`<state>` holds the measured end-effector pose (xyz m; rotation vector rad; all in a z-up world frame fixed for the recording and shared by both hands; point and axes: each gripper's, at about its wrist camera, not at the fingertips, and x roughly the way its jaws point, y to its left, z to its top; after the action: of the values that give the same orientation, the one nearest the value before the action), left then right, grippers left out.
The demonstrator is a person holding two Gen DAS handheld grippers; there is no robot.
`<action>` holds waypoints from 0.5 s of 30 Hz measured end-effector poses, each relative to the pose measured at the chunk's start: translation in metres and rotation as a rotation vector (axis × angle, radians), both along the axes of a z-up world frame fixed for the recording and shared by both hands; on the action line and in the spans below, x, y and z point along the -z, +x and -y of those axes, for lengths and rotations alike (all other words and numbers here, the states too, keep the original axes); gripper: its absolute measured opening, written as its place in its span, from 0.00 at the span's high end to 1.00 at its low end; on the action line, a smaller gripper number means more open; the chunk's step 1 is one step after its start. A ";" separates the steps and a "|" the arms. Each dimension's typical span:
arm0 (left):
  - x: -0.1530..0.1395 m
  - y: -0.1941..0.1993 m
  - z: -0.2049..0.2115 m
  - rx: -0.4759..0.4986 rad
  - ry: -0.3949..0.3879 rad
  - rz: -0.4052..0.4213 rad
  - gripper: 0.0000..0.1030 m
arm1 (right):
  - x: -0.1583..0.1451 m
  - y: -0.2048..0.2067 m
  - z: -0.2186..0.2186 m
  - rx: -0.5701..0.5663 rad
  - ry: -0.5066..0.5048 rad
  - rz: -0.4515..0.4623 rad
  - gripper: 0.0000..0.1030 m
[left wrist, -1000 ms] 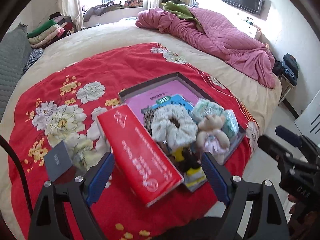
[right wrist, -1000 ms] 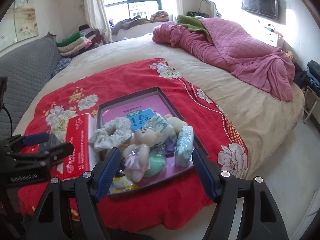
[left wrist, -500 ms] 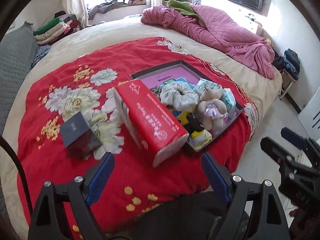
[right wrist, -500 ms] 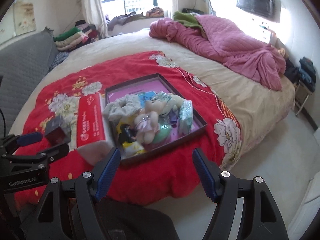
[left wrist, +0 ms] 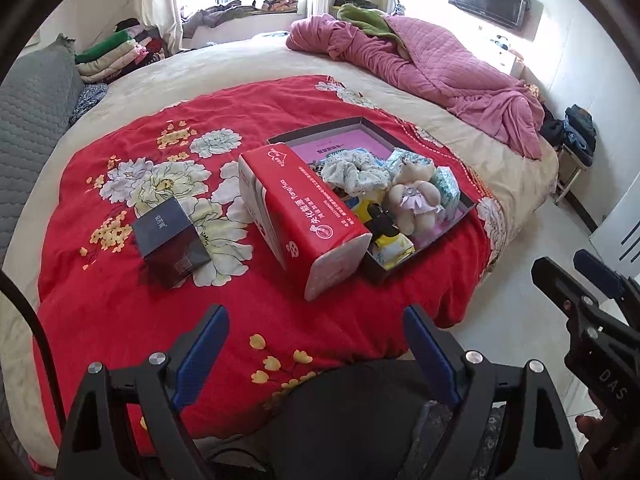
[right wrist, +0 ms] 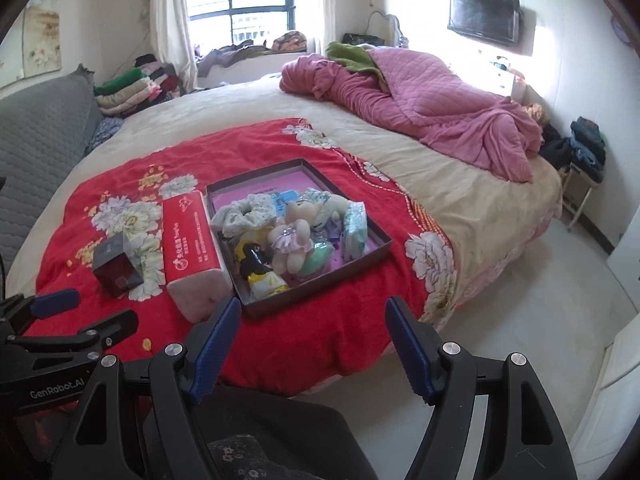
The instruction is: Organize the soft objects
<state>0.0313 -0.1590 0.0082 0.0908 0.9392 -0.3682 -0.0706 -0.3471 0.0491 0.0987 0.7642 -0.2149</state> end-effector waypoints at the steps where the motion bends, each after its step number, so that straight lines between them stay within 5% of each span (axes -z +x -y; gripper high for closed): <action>1: -0.002 -0.001 -0.001 -0.006 -0.008 0.006 0.15 | -0.001 0.000 0.000 0.000 0.004 0.005 0.27; 15: -0.001 -0.009 0.008 0.009 0.000 0.011 0.15 | 0.001 -0.003 0.004 0.017 0.019 0.004 0.27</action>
<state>0.0222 -0.1672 0.0097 0.0967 0.9279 -0.3757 -0.0732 -0.3511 0.0485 0.1233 0.7619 -0.2240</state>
